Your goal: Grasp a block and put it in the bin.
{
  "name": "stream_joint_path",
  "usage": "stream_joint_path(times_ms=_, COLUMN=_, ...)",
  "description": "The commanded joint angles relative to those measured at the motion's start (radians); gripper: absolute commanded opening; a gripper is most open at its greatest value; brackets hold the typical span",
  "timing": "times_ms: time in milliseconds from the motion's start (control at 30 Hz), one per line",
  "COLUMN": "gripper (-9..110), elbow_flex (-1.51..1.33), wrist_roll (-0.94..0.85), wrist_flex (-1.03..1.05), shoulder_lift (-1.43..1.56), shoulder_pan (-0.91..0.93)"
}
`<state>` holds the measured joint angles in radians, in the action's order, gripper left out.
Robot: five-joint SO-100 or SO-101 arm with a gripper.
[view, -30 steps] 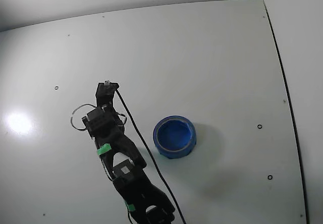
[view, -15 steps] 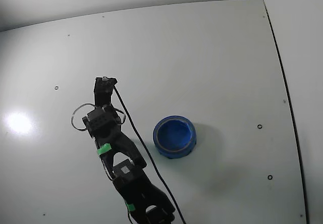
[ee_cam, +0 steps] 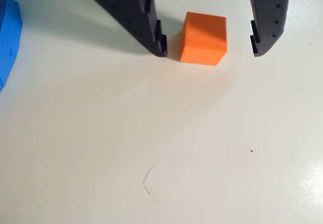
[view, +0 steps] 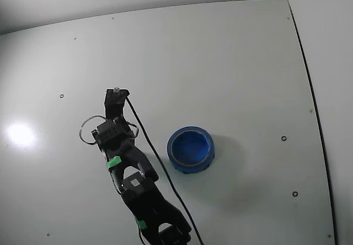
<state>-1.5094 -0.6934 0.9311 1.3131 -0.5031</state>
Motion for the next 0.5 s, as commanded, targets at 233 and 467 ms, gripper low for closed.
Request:
stream_joint_path(times_ms=233, gripper=23, elbow_flex=0.003, wrist_roll=-0.006, wrist_flex=-0.020, shoulder_lift=0.021, shoulder_pan=-0.011)
stream_joint_path(times_ms=467, gripper=-2, elbow_flex=-0.008, wrist_roll=0.005, wrist_flex=-0.020, shoulder_lift=0.028, shoulder_pan=-0.011)
